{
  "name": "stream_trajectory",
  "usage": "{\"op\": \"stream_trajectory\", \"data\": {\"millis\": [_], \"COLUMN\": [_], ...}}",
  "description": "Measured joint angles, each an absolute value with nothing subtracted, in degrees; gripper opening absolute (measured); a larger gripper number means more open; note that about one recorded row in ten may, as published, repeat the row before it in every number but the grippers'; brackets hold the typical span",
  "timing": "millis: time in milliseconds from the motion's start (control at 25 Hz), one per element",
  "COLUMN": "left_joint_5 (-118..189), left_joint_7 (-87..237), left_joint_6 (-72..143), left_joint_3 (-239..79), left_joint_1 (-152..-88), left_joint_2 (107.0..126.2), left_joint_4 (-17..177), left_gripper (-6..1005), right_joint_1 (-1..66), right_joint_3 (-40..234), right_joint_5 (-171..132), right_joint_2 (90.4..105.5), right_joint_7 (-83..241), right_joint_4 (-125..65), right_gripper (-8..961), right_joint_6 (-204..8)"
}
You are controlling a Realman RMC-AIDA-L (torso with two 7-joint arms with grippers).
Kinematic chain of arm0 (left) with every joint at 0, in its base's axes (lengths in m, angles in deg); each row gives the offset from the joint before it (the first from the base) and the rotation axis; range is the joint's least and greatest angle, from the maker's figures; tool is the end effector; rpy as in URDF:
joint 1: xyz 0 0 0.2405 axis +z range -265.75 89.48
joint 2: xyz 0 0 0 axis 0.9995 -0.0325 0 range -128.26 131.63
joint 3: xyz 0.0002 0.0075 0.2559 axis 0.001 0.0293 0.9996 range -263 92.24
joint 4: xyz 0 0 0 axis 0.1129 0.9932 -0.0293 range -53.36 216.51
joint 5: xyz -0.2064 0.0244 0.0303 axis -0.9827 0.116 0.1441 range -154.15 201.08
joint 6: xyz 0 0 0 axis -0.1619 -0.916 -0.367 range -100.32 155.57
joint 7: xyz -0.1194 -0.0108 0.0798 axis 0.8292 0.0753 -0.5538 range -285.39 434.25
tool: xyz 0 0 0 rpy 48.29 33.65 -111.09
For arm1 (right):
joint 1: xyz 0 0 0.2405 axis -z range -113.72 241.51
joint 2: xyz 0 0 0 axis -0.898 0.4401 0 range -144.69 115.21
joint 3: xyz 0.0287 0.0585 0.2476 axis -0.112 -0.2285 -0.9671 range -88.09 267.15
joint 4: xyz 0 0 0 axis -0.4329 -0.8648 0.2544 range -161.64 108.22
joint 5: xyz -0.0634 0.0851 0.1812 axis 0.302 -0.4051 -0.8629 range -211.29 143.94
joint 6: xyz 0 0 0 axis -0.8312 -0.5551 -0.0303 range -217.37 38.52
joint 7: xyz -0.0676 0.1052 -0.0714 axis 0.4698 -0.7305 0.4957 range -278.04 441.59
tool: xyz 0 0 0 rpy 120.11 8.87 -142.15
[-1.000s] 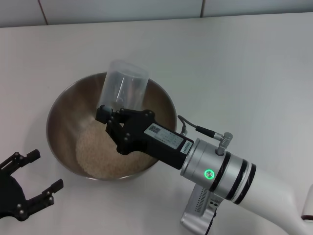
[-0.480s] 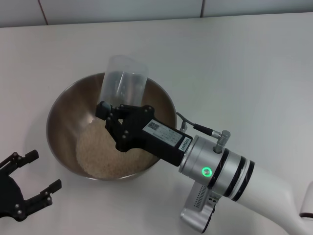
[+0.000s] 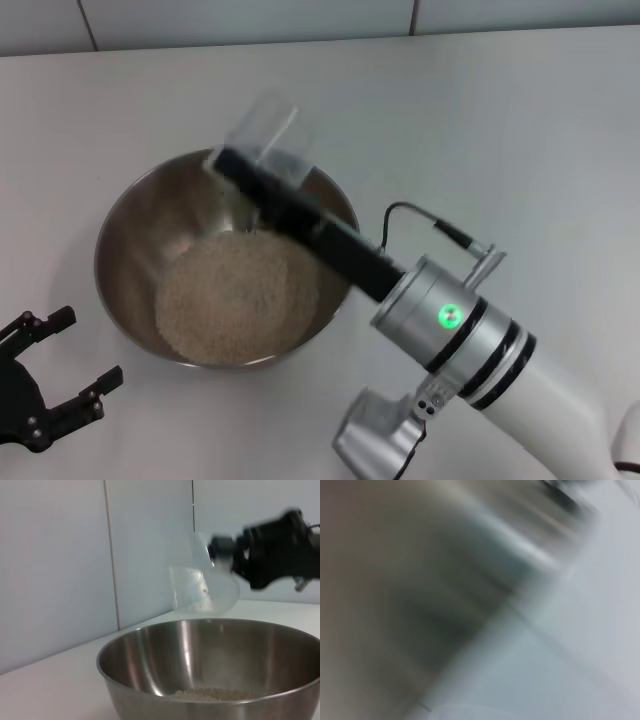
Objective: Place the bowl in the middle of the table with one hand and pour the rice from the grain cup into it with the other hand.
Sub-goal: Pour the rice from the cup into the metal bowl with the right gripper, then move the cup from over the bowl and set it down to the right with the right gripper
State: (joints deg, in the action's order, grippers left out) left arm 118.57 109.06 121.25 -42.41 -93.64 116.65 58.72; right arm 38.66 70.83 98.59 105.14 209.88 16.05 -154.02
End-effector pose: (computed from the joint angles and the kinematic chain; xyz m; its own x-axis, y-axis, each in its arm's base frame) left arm -0.3676 0.1861 0.0077 0.8323 0.0607 0.5509 0.3821 -0.7829 -0.4910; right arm 0.1456 0.2575 -0.1344 0.0868 0.5609 0.8233 0.7415 0.5156 -0.4294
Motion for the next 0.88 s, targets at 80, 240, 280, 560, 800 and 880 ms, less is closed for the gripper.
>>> {"op": "stream_trajectory", "data": {"millis": [80, 240, 280, 560, 800, 880], "left_joint_5": [118.6, 118.6, 118.6, 118.5, 118.4, 118.4], "left_joint_7": [109.0, 109.0, 109.0, 108.9, 108.9, 108.9], "left_joint_6": [121.2, 121.2, 121.2, 121.4, 121.7, 121.8], "left_joint_3": [-42.4, -42.5, -42.5, -42.6, -42.7, -42.7], "left_joint_1": [-93.6, -93.8, -93.8, -94.0, -94.0, -94.0], "left_joint_2": [116.65, 116.68, 116.70, 116.99, 116.94, 116.92], "left_joint_4": [58.7, 58.7, 58.7, 58.7, 58.7, 58.7], "left_gripper": [834, 834, 834, 834, 834, 834], "right_joint_1": [39.7, 42.1, 42.4, 44.1, 43.9, 43.3], "right_joint_3": [71.1, 70.7, 70.7, 67.1, 62.3, 62.2], "right_joint_5": [96.3, 94.4, 93.4, 84.4, 84.1, 83.9], "right_joint_2": [105.14, 105.14, 105.14, 104.65, 104.98, 105.09], "right_joint_7": [198.2, 175.0, 171.0, 131.9, 104.6, 98.1], "right_joint_4": [18.1, 21.5, 22.0, 19.0, 6.4, 2.4], "right_gripper": [18, 18, 18, 19, 19, 18], "right_joint_6": [-156.4, -158.5, -158.7, -165.5, -165.3, -164.5]}}
